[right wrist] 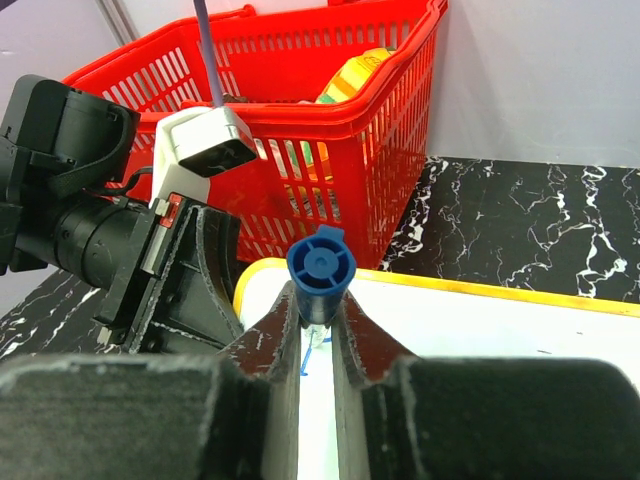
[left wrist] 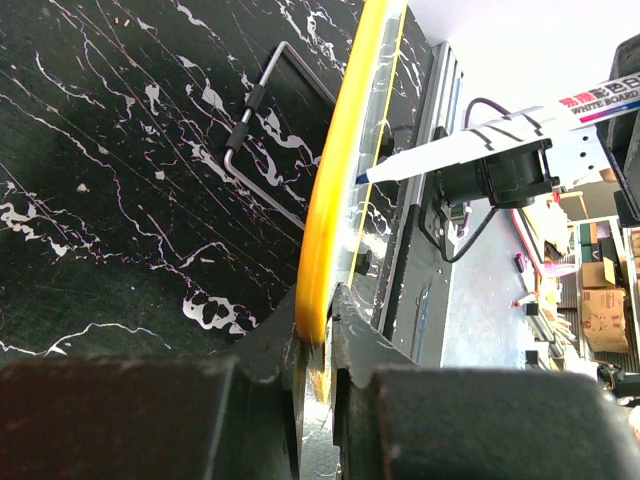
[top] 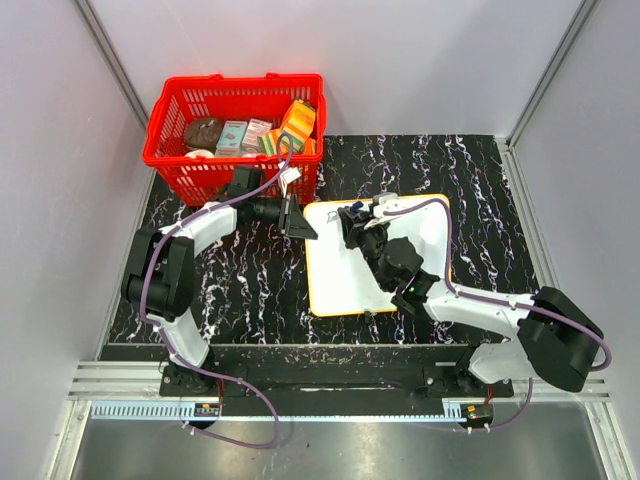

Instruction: Write a sentence on the whiteboard

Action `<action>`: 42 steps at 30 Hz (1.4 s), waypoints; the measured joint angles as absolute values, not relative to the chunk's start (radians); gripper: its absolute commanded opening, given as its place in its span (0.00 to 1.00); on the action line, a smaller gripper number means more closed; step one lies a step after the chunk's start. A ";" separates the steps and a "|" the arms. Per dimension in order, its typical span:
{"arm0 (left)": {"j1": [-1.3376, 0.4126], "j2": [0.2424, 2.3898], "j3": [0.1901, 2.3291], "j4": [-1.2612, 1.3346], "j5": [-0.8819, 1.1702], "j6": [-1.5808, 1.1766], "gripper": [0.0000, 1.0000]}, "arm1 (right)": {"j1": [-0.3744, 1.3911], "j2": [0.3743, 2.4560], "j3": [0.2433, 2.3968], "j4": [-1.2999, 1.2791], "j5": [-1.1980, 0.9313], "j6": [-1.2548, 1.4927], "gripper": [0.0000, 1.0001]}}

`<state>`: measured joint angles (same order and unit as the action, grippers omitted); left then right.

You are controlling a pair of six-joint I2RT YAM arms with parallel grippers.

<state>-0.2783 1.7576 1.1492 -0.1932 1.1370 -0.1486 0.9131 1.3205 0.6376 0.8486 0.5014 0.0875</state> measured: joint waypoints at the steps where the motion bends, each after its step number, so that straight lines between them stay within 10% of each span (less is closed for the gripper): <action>1: -0.278 1.758 1.149 -0.194 1.136 -0.149 0.00 | 0.913 1.324 0.640 0.849 0.501 0.089 0.00; 42: -0.278 1.758 1.149 -0.193 1.137 -0.149 0.00 | 0.913 1.270 0.594 0.809 0.492 0.113 0.00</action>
<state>-0.2783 1.7576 1.1492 -0.1932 1.1366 -0.1486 0.9131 1.2697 0.5941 0.8085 0.4923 0.1135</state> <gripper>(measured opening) 0.123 0.187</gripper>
